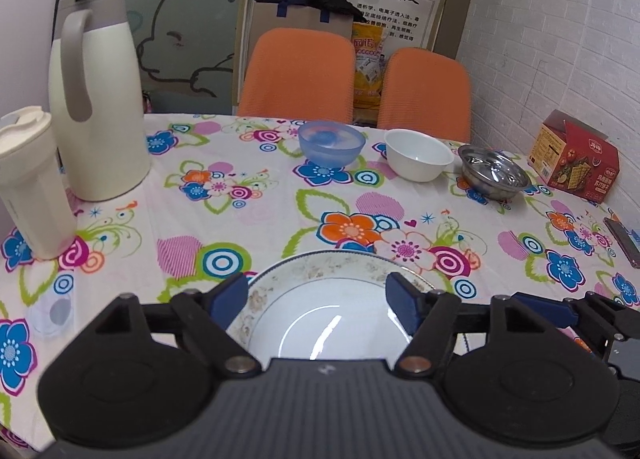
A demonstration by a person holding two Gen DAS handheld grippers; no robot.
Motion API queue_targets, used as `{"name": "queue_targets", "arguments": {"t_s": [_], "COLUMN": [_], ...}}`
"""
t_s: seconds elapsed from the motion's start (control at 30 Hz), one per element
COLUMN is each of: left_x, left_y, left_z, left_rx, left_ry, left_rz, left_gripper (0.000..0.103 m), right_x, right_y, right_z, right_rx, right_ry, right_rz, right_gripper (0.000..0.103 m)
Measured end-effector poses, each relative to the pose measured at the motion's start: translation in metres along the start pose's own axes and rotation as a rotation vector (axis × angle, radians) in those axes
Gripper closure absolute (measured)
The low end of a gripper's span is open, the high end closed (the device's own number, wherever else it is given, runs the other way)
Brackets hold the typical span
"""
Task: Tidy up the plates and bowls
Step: 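Carry the gold-rimmed plate onto the plate stack and open the left gripper, then grasp the steel bowl's rim with the left gripper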
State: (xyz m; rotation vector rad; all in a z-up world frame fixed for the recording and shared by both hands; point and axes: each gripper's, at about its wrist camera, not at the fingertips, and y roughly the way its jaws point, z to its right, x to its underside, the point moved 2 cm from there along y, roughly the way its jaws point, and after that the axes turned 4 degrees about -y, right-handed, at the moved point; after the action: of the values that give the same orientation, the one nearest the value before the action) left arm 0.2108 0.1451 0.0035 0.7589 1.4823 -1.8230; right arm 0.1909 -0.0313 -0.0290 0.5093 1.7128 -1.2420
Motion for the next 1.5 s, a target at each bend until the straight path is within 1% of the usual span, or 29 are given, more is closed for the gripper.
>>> {"name": "queue_targets", "arguments": {"t_s": [0.07, 0.23, 0.4, 0.6, 0.67, 0.8, 0.9, 0.97, 1.0, 1.03, 1.07, 1.17, 1.27, 1.33, 1.4, 1.5], "left_x": [0.000, -0.001, 0.001, -0.003, -0.007, -0.016, -0.027, -0.039, -0.046, -0.053, -0.059, -0.077, -0.094, -0.104, -0.111, -0.113], "left_y": [0.001, 0.009, 0.022, 0.042, 0.049, 0.066, 0.083, 0.097, 0.104, 0.113, 0.119, 0.140, 0.164, 0.184, 0.206, 0.238], "left_z": [0.008, 0.031, 0.059, 0.097, 0.110, 0.134, 0.150, 0.159, 0.163, 0.167, 0.169, 0.178, 0.186, 0.189, 0.190, 0.192], "left_rx": [0.010, 0.040, 0.061, 0.068, 0.066, 0.064, 0.077, 0.105, 0.118, 0.133, 0.144, 0.177, 0.180, 0.195, 0.193, 0.178], "left_ry": [0.009, 0.020, 0.048, 0.100, 0.121, 0.167, 0.175, 0.148, 0.128, 0.100, 0.070, -0.003, -0.060, -0.118, -0.189, -0.262], "left_rz": [0.000, -0.016, -0.043, -0.076, -0.079, -0.093, -0.119, -0.140, -0.150, -0.160, -0.160, -0.172, -0.182, -0.194, -0.219, -0.267], "left_gripper": [0.031, 0.031, 0.030, 0.028, 0.024, 0.023, 0.023, 0.022, 0.020, 0.006, 0.001, 0.001, 0.001, 0.001, 0.001, 0.001], "right_x": [0.005, 0.020, 0.034, 0.044, 0.044, 0.035, 0.022, 0.009, 0.002, -0.005, -0.011, -0.026, -0.038, -0.047, -0.057, -0.068], "right_y": [-0.003, -0.008, -0.022, -0.030, -0.030, -0.031, -0.029, -0.025, -0.022, -0.019, -0.015, -0.005, 0.014, 0.029, 0.048, 0.076], "right_z": [0.013, 0.054, 0.091, 0.132, 0.145, 0.176, 0.203, 0.221, 0.229, 0.236, 0.245, 0.262, 0.275, 0.284, 0.292, 0.304], "right_rx": [0.005, 0.054, 0.092, 0.124, 0.130, 0.160, 0.185, 0.211, 0.225, 0.236, 0.245, 0.249, 0.246, 0.241, 0.239, 0.264], "right_ry": [0.032, 0.164, 0.247, 0.323, 0.337, 0.329, 0.312, 0.295, 0.285, 0.275, 0.268, 0.255, 0.245, 0.251, 0.254, 0.237], "right_rz": [-0.005, -0.033, -0.029, -0.026, -0.023, -0.011, 0.005, 0.013, 0.014, 0.018, 0.019, 0.023, 0.002, -0.009, -0.032, -0.075], "right_gripper": [0.020, 0.020, 0.020, 0.020, 0.020, 0.020, 0.020, 0.020, 0.020, 0.020, 0.020, 0.020, 0.020, 0.020, 0.020, 0.020]}}
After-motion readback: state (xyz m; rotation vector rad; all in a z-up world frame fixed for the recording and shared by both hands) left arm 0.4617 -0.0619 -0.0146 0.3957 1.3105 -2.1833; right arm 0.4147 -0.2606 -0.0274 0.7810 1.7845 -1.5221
